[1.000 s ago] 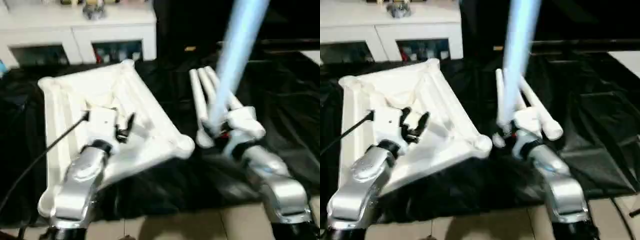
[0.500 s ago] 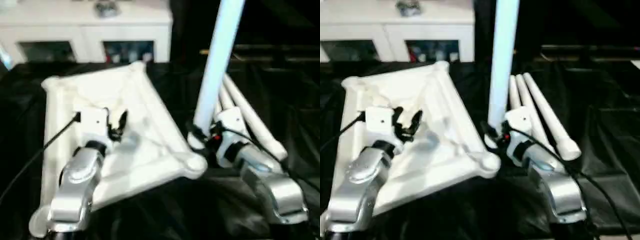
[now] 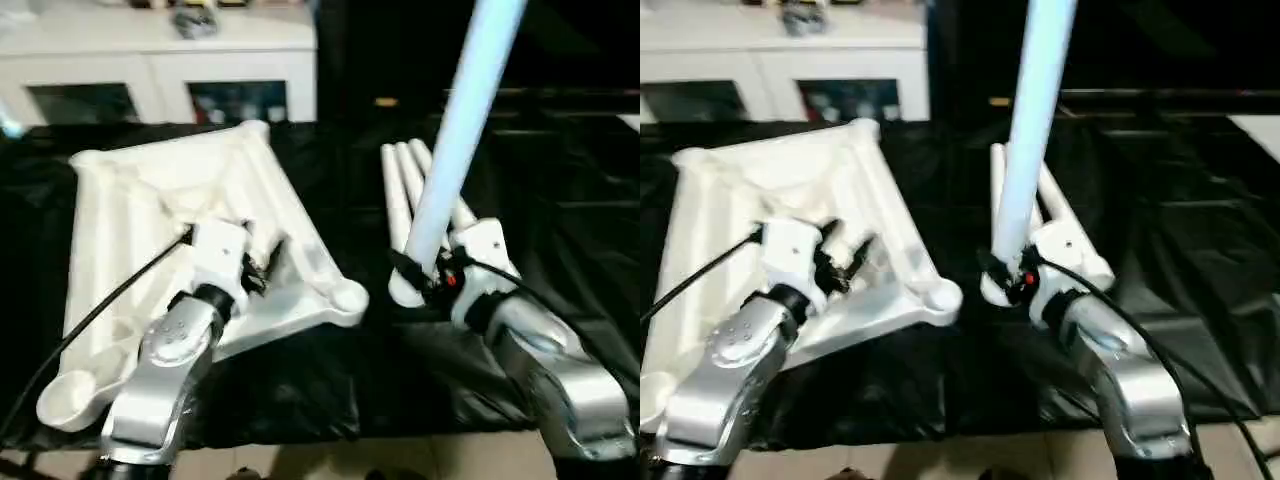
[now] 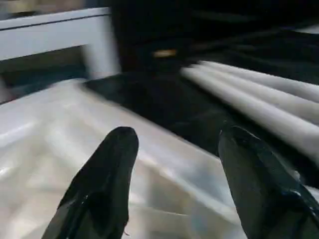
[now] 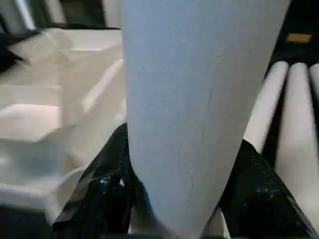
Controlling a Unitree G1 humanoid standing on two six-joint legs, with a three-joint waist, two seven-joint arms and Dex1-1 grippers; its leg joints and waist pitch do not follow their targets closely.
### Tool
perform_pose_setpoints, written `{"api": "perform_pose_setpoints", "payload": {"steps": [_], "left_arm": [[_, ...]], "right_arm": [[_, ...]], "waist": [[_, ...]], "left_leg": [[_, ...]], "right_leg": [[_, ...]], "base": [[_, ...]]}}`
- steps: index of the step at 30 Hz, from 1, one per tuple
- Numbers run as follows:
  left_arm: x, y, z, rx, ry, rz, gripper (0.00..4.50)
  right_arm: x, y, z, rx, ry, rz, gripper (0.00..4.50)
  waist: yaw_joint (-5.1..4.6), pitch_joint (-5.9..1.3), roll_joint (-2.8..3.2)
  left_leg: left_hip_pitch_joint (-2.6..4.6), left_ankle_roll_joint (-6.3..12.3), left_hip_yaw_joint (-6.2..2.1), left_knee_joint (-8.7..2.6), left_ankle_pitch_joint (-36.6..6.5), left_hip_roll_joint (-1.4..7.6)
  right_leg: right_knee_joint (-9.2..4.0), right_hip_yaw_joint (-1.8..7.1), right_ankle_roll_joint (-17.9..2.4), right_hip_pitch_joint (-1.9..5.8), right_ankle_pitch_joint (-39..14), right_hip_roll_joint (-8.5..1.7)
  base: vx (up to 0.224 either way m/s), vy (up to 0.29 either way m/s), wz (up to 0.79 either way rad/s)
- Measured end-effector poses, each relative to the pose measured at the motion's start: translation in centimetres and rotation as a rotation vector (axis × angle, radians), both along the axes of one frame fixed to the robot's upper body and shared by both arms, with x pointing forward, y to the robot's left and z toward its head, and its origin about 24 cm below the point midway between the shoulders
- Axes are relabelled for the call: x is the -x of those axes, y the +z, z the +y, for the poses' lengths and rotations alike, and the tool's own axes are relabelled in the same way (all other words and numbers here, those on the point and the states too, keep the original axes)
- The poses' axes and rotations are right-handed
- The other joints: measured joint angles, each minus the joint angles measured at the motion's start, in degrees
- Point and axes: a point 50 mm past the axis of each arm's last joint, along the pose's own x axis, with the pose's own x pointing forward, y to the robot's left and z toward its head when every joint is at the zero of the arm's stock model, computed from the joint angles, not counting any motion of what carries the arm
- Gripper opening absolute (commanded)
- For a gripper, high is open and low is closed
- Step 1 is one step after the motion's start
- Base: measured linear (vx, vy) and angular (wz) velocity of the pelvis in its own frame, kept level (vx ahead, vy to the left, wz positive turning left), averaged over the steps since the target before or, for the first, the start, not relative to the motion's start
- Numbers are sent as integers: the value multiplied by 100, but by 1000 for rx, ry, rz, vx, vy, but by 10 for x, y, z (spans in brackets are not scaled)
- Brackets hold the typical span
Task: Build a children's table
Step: Pick table leg, then insert table leg to table base
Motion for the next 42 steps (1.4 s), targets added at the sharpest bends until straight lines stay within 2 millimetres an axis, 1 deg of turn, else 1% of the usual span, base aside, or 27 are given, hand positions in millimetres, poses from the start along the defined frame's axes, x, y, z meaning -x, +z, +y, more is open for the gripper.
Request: {"api": "perform_pose_setpoints", "payload": {"steps": [1, 2, 4, 5, 7, 8, 10, 13, 15, 17, 18, 19, 20, 22, 23, 25, 26, 28, 29, 32, 34, 35, 37, 38, 39, 40, 42], "left_arm": [[1, 0, -1, 3, -44, 6, 296], [3, -1, -2, 4, -128, 20, 296], [6, -2, -5, -15, -260, 45, 296], [8, -2, -6, -27, -323, 56, 296], [9, -7, -5, -86, -446, 104, 296], [8, -10, -3, -128, -514, 139, 296], [6, -14, 0, -156, -572, 182, 296], [2, -19, 2, -177, -632, 231, 296], [0, -20, 8, -197, -653, 255, 296], [-2, -23, 11, -215, -665, 274, 296], [-3, -24, 13, -222, -663, 281, 296], [-5, -26, 15, -231, -661, 292, 267], [-7, -28, 17, -231, -661, 305, 260], [-10, -30, 19, -227, -665, 326, 257], [-11, -30, 20, -226, -660, 347, 233], [-11, -32, 22, -219, -653, 388, 222], [-10, -34, 23, -210, -646, 414, 217], [-9, -36, 24, -202, -635, 446, 204], [-9, -37, 24, -200, -630, 457, 186], [-4, -37, 22, -173, -645, 474, 169], [-1, -36, 20, -165, -655, 473, 141], [-1, -36, 20, -165, -659, 470, 141], [0, -34, 20, -178, -662, 463, 130], [0, -33, 22, -187, -657, 465, 113], [0, -34, 24, -196, -650, 473, 113], [1, -35, 25, -200, -644, 483, 96], [5, -38, 27, -196, -636, 511, 89]], "right_arm": [[1, 4, 2, -15, 19, -6, 188], [3, 6, 4, -36, 45, -7, 188], [3, 7, 4, -55, 70, 7, 188], [3, 8, 3, -61, 81, 9, 188], [2, 10, 3, -63, 101, 6, 188], [2, 11, 2, -58, 113, 2, 188], [2, 11, 0, -55, 124, 3, 188], [2, 10, -1, -57, 135, 23, 188], [3, 10, -2, -57, 141, 35, 188], [3, 9, -3, -51, 141, 45, 188], [3, 9, -3, -53, 145, 48, 188], [3, 9, -3, -53, 147, 48, 188], [4, 9, -3, -49, 151, 48, 188], [3, 9, -4, -38, 150, 45, 188], [3, 9, -4, -32, 149, 43, 188], [3, 9, -4, -25, 151, 41, 188], [4, 9, -3, -23, 154, 41, 188], [4, 8, -2, -21, 158, 41, 188], [4, 8, -2, -20, 160, 42, 188], [4, 7, -1, -20, 162, 44, 188], [4, 6, -1, -19, 162, 48, 188], [4, 6, 0, -19, 165, 51, 188], [3, 4, 2, -15, 174, 56, 188], [3, 4, 2, -10, 173, 56, 188], [2, 4, 2, -7, 172, 54, 188], [2, 4, 1, -4, 170, 51, 188], [0, 3, 1, -4, 169, 57, 188]], "waist": [[-15, -2, 19], [-38, 3, 30], [-60, 18, 48], [-75, 37, 69], [-88, 74, 115], [-87, 88, 140], [-88, 106, 171], [-94, 114, 187], [-117, 112, 203], [-165, 113, 238], [-175, 116, 239], [-179, 119, 242], [-181, 122, 237], [-174, 121, 242], [-168, 123, 246], [-163, 122, 254], [-172, 118, 260], [-175, 115, 265], [-170, 114, 265], [-115, 102, 250], [-72, 84, 233], [-46, 79, 232], [6, 67, 226], [38, 48, 212], [58, 41, 209], [72, 41, 209], [103, 41, 209]], "left_leg": [[5, -3, -1, 2, 12, 12], [32, -3, 6, 3, 11, 11], [126, -3, 26, 1, 10, 9], [164, -3, 35, -7, 10, 5], [207, -3, 35, -32, 9, 4], [205, -3, 35, -39, 9, 3], [213, -3, 40, -54, 9, -10], [231, -3, 43, -121, 9, -71], [216, -3, 24, -129, 9, -63], [190, -3, -2, -135, 9, -40], [175, -3, -6, -137, 9, -37], [180, -4, -3, -136, 9, -39], [207, -4, 13, -137, 9, -60], [256, -3, 26, -143, 9, -86], [247, -4, 26, -148, 9, -85], [209, -4, 16, -146, 9, -78], [207, -4, 20, -145, 10, -77], [204, -4, 26, -140, 10, -79], [202, -4, 32, -134, 11, -80], [207, -3, 91, -114, 29, -80], [195, -5, 128, -118, 33, -80], [178, -5, 135, -118, 61, -80], [161, 27, 140, -119, 70, -82], [143, 32, 152, -119, 67, -83], [127, 33, 154, -119, 68, -80], [116, 33, 154, -118, 68, -78], [113, 32, 157, -115, 70, -74]], "right_leg": [[-20, -26, -3, 17, 2, -5], [-31, -24, -13, 47, 8, -9], [-41, -20, -14, 110, 8, -19], [-53, -29, -14, 142, 8, -30], [-86, -50, -13, 197, 8, -41], [-78, -42, -13, 199, 8, -41], [-71, -36, -13, 195, 8, -51], [-83, -59, -13, 172, 8, -102], [-116, -102, -13, 175, 8, -103], [-166, -158, -13, 203, 8, -103], [-158, -156, -13, 206, 8, -102], [-137, -138, -13, 206, 8, -101], [-99, -86, -13, 201, 8, -102], [-82, -69, -13, 184, 8, -114], [-83, -78, -13, 174, 8, -115], [-86, -89, -13, 175, 8, -113], [-86, -81, -14, 176, 8, -113], [-79, -61, -19, 176, 12, -112], [-72, -49, -32, 176, 20, -112], [-49, 25, -79, 167, 187, -112], [22, 102, -89, 113, 156, -101], [61, 123, -88, 79, 119, -98], [104, 143, -109, 47, 76, -96], [136, 157, -124, 11, 56, -95], [147, 157, -127, -12, 52, -93], [159, 156, -133, -28, 47, -92], [172, 155, -134, -36, 45, -91]], "base": [[0, 0, 0], [0, 0, 0], [0, 0, 0], [0, 0, 0], [0, 0, 0], [0, 0, 0], [0, 0, 0], [0, 0, 0], [0, 0, 0], [0, 0, 0], [0, 0, 0], [0, 0, 0], [0, 0, 0], [26, -3, 1], [0, 0, 0], [0, 0, 0], [0, 0, 0], [27, 9, 0], [65, 14, 1], [73, 7, 3], [88, -5, 4], [87, -11, 0], [78, -11, 0], [0, 0, 0], [0, 0, 0], [0, 0, 0], [0, 0, 0]]}}
